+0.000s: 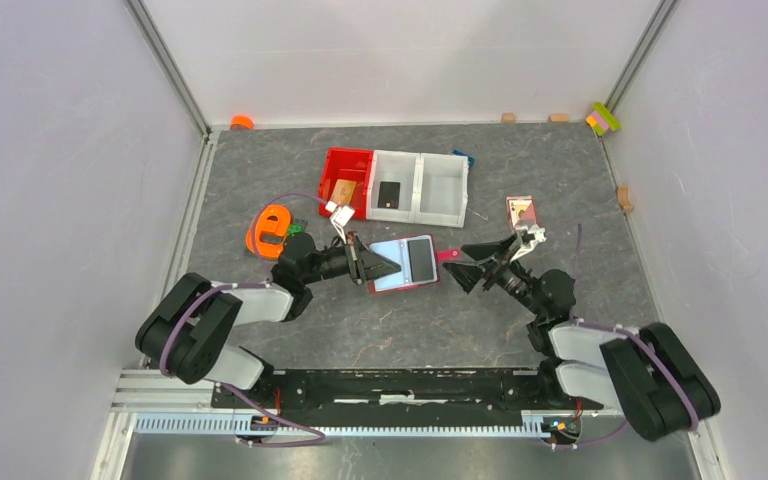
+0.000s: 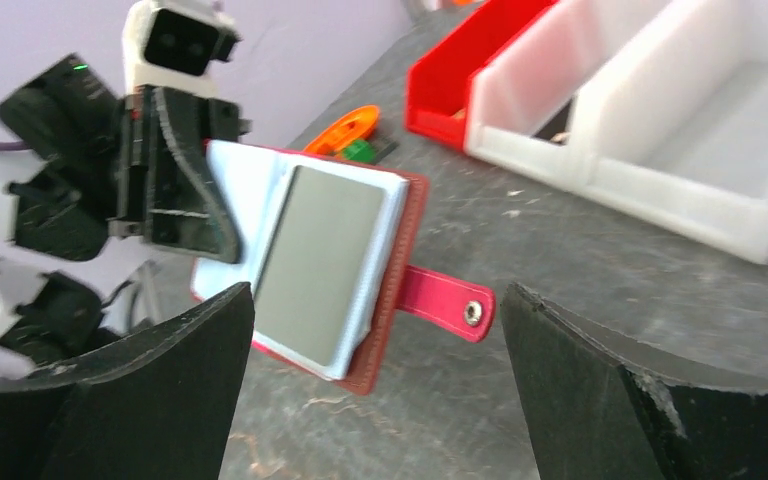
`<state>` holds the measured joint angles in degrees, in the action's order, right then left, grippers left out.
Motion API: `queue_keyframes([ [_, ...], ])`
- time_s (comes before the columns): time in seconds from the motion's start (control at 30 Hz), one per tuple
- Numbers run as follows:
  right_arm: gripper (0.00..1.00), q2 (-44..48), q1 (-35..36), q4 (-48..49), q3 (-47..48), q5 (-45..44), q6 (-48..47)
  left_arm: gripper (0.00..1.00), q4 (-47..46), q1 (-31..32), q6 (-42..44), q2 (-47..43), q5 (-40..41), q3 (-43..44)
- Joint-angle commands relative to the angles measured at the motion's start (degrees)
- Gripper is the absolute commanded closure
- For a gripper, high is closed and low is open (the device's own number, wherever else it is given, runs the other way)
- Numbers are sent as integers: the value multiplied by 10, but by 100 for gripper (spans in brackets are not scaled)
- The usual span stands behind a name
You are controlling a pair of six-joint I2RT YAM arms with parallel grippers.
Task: Take the credit cards out of the card holder
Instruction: Remove the credit card from the card holder.
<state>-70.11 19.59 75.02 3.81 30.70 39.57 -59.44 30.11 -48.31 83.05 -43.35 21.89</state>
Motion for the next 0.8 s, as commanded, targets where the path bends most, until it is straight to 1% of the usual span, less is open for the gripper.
queue_keyframes([
  [0.0,2,69,-2,-116,-17,-138,-90,98,-49,2,17,-18,3,-1],
  [0.07,2,86,-2,-153,-11,-169,-118,98,-52,2,16,-19,0,-2],
  [0.17,2,91,-2,-166,-3,-194,-123,98,-60,2,11,-16,-2,-3],
  [0.2,2,92,-2,-196,10,-204,-123,98,-64,2,9,-15,-3,-3],
  [0.27,2,91,-1,-317,68,-229,-135,98,-71,2,5,-14,-3,-4],
  [0.33,2,86,0,-413,126,-237,-157,98,-69,2,8,-20,-1,-6],
  [0.43,2,93,9,-481,166,-261,-184,98,-59,2,14,-25,2,-6],
  [0.5,2,107,18,-494,172,-287,-187,98,-58,2,15,-25,2,-6],
  [0.67,2,142,28,-527,188,-359,-153,98,-59,2,16,-25,0,-6],
  [0.77,2,171,31,-522,191,-362,-208,98,-59,2,16,-26,0,-6],
])
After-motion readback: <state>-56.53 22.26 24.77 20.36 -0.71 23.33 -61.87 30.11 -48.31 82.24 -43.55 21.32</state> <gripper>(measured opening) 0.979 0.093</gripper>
